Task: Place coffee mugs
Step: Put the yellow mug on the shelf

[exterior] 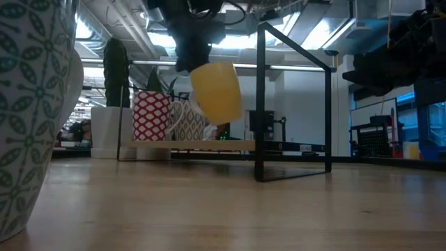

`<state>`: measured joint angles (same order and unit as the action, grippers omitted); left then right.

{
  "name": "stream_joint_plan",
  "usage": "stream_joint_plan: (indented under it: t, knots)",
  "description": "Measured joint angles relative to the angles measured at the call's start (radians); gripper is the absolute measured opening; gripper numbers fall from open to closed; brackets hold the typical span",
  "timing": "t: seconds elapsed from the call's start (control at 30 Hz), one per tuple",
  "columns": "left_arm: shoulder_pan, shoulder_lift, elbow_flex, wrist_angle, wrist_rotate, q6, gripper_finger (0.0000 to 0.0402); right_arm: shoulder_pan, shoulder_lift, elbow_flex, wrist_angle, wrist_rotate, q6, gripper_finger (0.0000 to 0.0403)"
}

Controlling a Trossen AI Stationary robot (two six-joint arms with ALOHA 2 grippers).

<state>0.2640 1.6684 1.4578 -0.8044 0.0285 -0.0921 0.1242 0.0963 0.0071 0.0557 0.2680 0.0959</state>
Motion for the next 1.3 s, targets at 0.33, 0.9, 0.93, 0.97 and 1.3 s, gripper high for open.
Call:
stream_joint_plan:
  t: [0.33,0.9,0.93,0.97,1.3]
  knots:
    - [0.027,0.000,0.000,-0.011,0.061,0.438,0.0008,0.000,0.000,0.000,0.000,0.000,0.000,0.0241]
    - [0.014,0.065,0.002,-0.014,-0.007,0.565,0.0008,0.000,0.000,0.000,0.000,0.000,-0.008,0.0241]
    - [0.011,0.066,0.002,-0.011,-0.010,0.559,0.0008,0.000,0.000,0.000,0.000,0.000,-0.008,0.0241]
    - [0.009,0.066,0.002,-0.011,-0.013,0.548,0.0008,0.000,0.000,0.000,0.000,0.000,-0.008,0.0241]
    - [-0.026,0.070,0.112,-0.038,-0.116,0.573,0.0055,0.000,0.000,0.000,0.000,0.000,-0.024,0.0241]
